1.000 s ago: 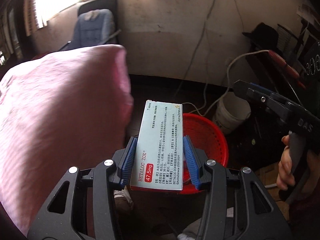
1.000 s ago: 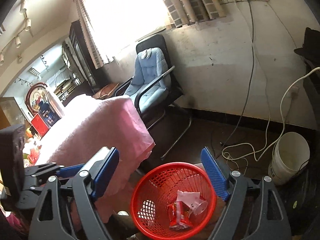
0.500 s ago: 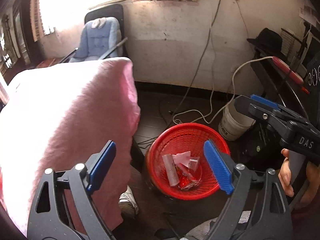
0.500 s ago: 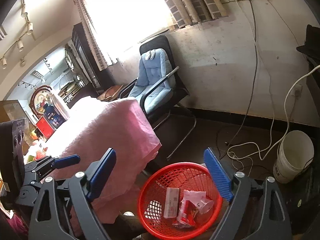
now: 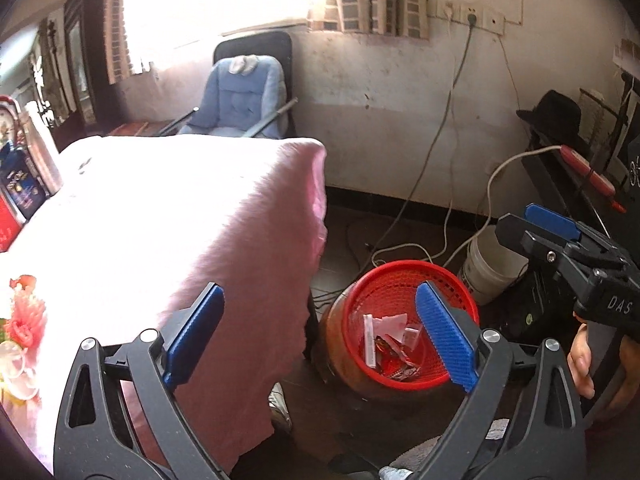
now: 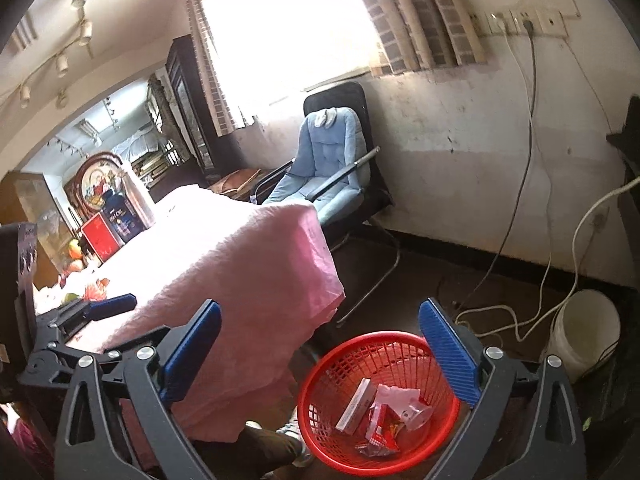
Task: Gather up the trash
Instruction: 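Move both open tools back over the table, then push the tipped white paper cup upright with the left tool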
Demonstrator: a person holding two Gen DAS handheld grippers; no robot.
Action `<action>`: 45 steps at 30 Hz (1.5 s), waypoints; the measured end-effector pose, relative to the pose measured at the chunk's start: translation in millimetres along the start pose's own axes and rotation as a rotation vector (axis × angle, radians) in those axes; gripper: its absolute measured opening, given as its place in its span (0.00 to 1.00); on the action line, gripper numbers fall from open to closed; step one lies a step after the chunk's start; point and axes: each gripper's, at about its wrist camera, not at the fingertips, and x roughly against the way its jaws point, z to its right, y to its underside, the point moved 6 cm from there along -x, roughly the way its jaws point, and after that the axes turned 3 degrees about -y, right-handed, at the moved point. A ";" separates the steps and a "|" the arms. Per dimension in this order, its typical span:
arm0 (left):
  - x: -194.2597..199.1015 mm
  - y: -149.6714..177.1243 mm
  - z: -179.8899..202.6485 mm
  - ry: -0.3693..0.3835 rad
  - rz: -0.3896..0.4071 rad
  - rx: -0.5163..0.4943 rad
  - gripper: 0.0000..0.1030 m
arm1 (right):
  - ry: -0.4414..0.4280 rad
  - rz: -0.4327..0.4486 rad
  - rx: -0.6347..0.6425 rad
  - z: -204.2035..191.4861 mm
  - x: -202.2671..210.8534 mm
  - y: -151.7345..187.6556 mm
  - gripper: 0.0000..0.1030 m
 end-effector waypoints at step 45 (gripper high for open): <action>147.8 147.1 -434.4 -0.511 -0.070 0.604 0.93 | -0.426 -0.230 0.405 -350.7 -42.0 64.4 0.94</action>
